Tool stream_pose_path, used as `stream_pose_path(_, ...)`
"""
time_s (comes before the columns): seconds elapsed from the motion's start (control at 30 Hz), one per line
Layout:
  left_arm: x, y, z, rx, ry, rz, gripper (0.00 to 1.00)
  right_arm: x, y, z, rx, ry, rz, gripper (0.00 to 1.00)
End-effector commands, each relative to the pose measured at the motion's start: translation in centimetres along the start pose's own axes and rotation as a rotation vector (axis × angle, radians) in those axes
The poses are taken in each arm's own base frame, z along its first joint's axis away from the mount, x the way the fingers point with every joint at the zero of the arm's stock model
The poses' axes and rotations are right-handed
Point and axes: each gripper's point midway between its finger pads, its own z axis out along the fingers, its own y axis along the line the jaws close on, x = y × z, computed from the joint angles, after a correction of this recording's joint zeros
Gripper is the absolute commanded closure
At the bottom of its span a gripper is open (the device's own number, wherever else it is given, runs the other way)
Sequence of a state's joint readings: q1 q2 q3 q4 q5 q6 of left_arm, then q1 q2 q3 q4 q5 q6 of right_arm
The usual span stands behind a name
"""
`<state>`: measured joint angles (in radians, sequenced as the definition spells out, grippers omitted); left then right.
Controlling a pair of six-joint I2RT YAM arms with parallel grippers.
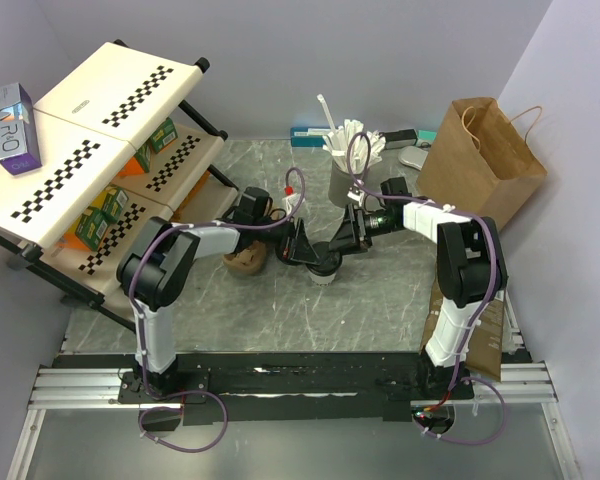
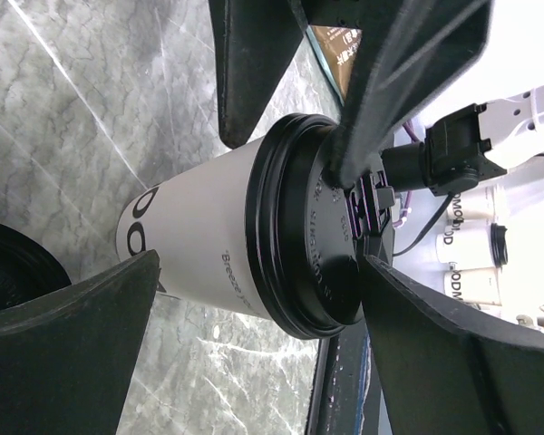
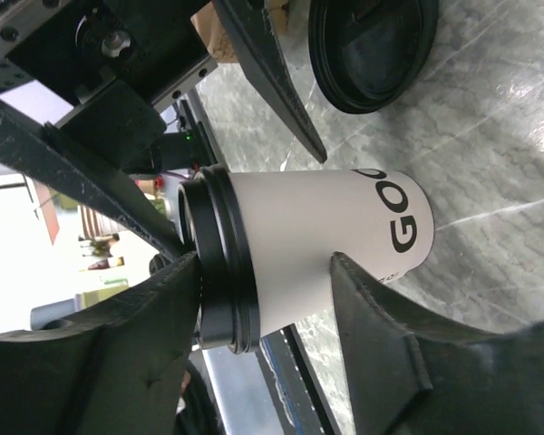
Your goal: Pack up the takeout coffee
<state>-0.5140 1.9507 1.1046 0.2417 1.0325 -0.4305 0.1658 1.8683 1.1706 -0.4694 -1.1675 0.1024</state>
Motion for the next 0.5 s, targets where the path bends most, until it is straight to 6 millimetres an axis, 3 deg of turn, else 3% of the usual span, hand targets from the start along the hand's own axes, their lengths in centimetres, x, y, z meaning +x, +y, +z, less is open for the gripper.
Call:
stream_pose_path(0.0, 1.2, 2.1, 0.6, -0.035, 0.017, -0.003, 0.05, 0.0, -0.6, 0.6, -0.043, -0.005, 0.074, 0.38)
stream_pose_path(0.3, 2.9, 3.8, 0.7, -0.047, 0.025, -0.057, 0.07, 0.6, -3.0, 0.8, -0.05, -0.036, 0.257, 0.49)
stream_pose_path(0.47, 3.8, 5.5, 0.9, -0.075, 0.028, -0.098, 0.08, 0.9, -5.3, 0.9, 0.087, -0.03, 0.308, 0.53)
